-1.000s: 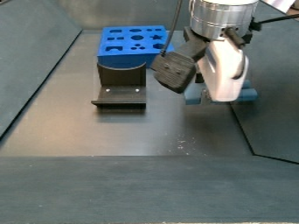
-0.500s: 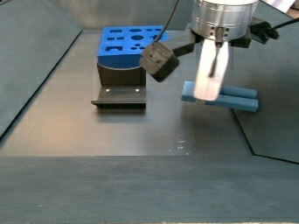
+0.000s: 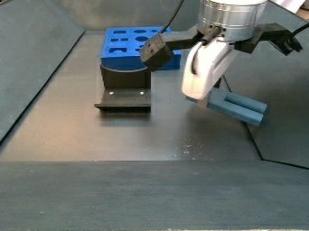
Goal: Pick up the square-circle object. Move up. Rotate the square-circle object. Place the square-circle object on the fixture. Regrasp the square-circle object. Move to above the board. Insert the square-circle object.
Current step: Rotate the square-circle object.
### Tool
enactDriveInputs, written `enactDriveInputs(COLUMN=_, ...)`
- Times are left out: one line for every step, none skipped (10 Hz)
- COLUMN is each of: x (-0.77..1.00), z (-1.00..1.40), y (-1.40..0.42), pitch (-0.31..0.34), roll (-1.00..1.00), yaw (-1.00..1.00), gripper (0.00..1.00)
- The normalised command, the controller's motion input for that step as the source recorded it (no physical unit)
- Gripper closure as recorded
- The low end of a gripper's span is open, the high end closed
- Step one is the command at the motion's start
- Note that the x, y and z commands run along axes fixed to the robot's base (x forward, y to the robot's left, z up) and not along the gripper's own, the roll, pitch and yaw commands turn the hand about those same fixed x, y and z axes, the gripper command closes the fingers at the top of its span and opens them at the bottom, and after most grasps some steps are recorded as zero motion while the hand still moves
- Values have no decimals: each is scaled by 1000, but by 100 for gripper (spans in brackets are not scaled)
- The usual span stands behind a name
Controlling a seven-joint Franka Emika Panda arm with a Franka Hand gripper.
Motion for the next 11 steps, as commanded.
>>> enactDriveInputs(x=16, z=-2, y=25, pitch=4, roll=-11, yaw=-1000, gripper=100)
enactDriveInputs(x=16, z=-2, y=25, pitch=5, roll=-12, yaw=-1000, gripper=100)
enactDriveInputs(x=16, z=-2, y=25, pitch=5, roll=-13, yaw=-1000, gripper=100)
enactDriveInputs(x=16, z=-2, y=25, pitch=6, roll=-14, yaw=-1000, gripper=100)
enactDriveInputs(x=16, z=-2, y=25, pitch=6, roll=-15, yaw=-1000, gripper=100)
enactDriveInputs(x=16, z=-2, y=25, pitch=7, roll=-17, yaw=-1000, gripper=100)
enactDriveInputs(x=16, z=-2, y=25, pitch=7, roll=-19, yaw=-1000, gripper=100)
enactDriveInputs(x=16, z=-2, y=25, pitch=9, roll=-23, yaw=-1000, gripper=100)
enactDriveInputs(x=16, z=-2, y=25, pitch=10, roll=-27, yaw=-1000, gripper=100)
enactDriveInputs(x=16, z=-2, y=25, pitch=12, roll=-34, yaw=-1000, gripper=100)
enactDriveInputs(x=16, z=-2, y=25, pitch=15, roll=-42, yaw=-975, gripper=100)
